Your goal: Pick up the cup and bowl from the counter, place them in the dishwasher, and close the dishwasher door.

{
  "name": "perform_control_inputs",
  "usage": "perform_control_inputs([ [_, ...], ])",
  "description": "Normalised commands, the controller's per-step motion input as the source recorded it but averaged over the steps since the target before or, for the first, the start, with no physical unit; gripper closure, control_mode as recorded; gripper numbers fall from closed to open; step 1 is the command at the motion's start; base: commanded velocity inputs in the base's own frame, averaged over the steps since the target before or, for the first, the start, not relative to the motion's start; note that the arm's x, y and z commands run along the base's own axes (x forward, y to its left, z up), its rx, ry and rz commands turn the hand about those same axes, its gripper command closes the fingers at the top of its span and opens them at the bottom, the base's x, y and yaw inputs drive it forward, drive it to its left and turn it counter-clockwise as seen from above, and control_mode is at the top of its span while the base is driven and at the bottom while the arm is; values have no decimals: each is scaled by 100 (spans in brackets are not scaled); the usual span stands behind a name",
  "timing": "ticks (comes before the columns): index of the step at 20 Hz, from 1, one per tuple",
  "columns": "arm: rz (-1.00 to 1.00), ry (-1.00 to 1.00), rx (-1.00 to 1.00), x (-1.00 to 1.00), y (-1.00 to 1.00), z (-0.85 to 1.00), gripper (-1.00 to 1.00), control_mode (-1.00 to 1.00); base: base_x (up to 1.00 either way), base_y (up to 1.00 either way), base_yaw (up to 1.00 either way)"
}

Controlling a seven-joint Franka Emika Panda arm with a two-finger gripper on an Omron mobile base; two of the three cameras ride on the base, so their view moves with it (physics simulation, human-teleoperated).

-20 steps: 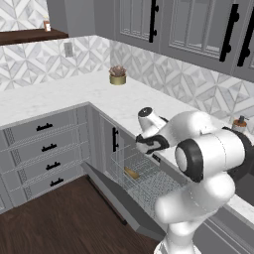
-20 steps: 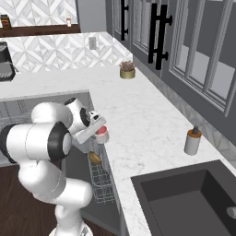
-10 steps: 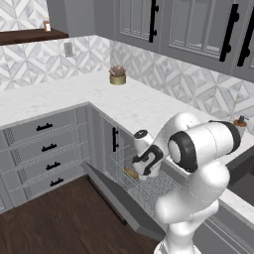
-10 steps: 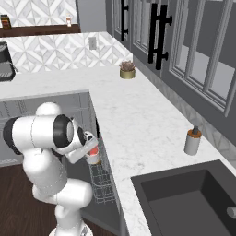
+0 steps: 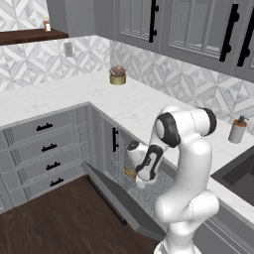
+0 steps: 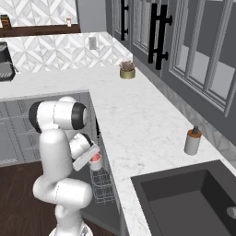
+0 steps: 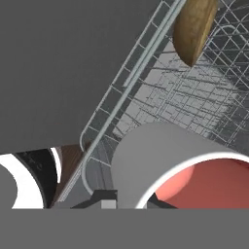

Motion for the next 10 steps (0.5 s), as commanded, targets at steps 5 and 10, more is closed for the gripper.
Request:
perform_control_inputs([
  [5,5,0,-1,1,-27,-42,100,-100,0,0,0],
  [10,2,0,0,5,-29,-20,-100,-100,0,0,0],
])
